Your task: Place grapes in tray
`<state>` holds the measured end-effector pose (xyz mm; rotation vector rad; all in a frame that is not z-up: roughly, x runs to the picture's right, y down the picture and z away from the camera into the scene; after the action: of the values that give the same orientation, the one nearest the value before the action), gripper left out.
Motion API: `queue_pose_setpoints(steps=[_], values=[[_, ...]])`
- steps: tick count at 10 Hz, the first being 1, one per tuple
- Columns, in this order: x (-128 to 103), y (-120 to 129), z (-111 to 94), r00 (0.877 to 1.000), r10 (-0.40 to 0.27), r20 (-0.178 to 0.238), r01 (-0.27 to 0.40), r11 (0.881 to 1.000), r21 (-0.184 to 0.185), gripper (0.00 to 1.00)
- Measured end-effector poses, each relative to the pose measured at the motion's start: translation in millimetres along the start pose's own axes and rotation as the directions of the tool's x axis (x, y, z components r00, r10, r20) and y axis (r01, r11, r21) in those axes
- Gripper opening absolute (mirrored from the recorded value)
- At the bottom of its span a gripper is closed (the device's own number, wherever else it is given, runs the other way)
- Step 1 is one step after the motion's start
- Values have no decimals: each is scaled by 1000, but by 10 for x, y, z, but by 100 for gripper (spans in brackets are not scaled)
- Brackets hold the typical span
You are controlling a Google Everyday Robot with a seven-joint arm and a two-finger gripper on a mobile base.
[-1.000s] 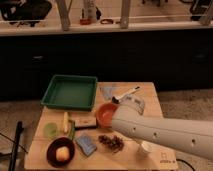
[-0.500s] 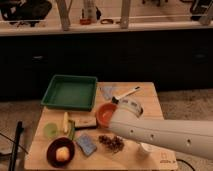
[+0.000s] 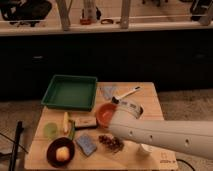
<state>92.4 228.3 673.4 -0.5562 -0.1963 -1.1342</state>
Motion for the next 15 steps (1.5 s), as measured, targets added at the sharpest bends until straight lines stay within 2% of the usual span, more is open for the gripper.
queue_pose_setpoints(steps=[2,4,7,9,11,13,15], values=[[-130,-193,34,997,52,56,-50,998,-38,80],[-195,-259,63,989,107,102,-100,993,-68,80],[-219,-213,113,965,215,148,-206,976,-71,80],[-266,-194,170,947,273,169,-264,962,-70,80],[-362,-207,286,936,299,184,-287,954,-87,80],[-449,-265,405,932,309,190,-297,951,-92,80],[-498,-261,518,927,336,169,-325,941,-89,80]])
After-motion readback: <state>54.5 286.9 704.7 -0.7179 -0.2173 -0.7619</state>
